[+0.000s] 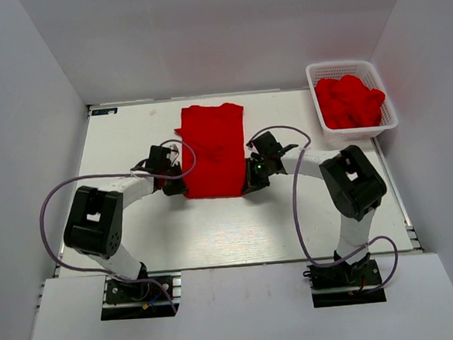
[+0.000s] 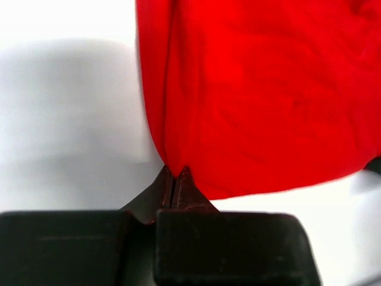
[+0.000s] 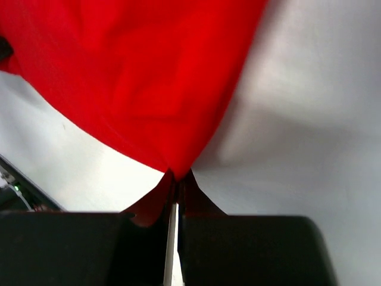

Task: Fold and stack the t-shirts
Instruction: Fold the long partially folded tshirt into a neat square

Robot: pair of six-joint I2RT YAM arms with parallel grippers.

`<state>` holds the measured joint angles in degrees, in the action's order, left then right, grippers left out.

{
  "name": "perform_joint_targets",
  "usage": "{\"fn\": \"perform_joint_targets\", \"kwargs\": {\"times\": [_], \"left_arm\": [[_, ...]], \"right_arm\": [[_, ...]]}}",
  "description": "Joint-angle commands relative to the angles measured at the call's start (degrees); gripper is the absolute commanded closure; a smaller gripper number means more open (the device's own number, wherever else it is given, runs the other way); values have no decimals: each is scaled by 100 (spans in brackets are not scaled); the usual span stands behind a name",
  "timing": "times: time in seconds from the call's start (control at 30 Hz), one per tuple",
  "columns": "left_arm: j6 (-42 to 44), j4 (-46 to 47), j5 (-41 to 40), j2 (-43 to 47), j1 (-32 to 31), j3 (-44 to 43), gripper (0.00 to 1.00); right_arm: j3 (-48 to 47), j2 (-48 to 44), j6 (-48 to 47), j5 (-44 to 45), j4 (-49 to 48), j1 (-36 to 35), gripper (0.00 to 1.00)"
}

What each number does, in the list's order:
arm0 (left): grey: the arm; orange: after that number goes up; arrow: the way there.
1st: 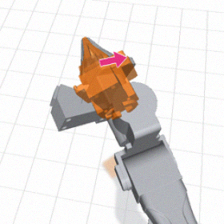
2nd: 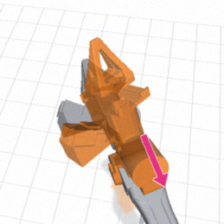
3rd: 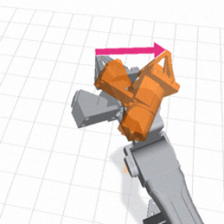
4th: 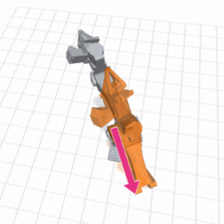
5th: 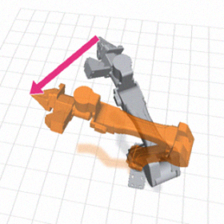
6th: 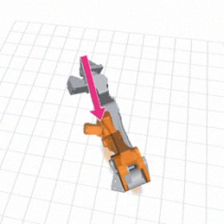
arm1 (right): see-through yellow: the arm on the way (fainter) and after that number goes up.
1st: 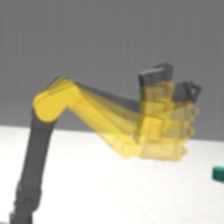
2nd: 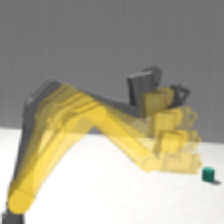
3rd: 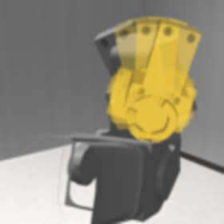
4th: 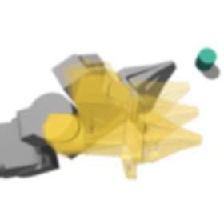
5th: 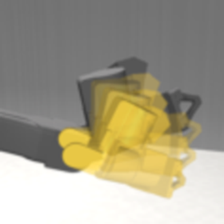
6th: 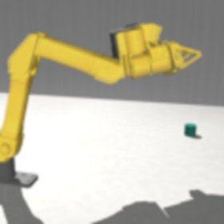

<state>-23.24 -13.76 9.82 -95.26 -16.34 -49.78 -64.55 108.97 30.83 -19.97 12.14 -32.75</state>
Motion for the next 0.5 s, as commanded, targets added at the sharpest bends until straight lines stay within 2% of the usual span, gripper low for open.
{"fn": "perform_joint_targets", "kwargs": {"times": [0.0, 0.2, 0.27, 0.47], "left_arm": [[-276, -899, 229, 823, -150, 398, 100], [-593, -1541, 1020, 2526, -317, 987, 100], [-655, -1857, 1083, 2828, -317, 988, 100], [-760, -2465, 943, 3119, -317, 145, 100]], "right_arm": [[285, -805, -296, 20, 622, -82, 100], [751, -2123, -446, 28, 2009, -266, 100], [813, -2544, -438, -16, 2169, -284, 100], [190, -2706, -437, -86, 2617, -258, 100]]}}
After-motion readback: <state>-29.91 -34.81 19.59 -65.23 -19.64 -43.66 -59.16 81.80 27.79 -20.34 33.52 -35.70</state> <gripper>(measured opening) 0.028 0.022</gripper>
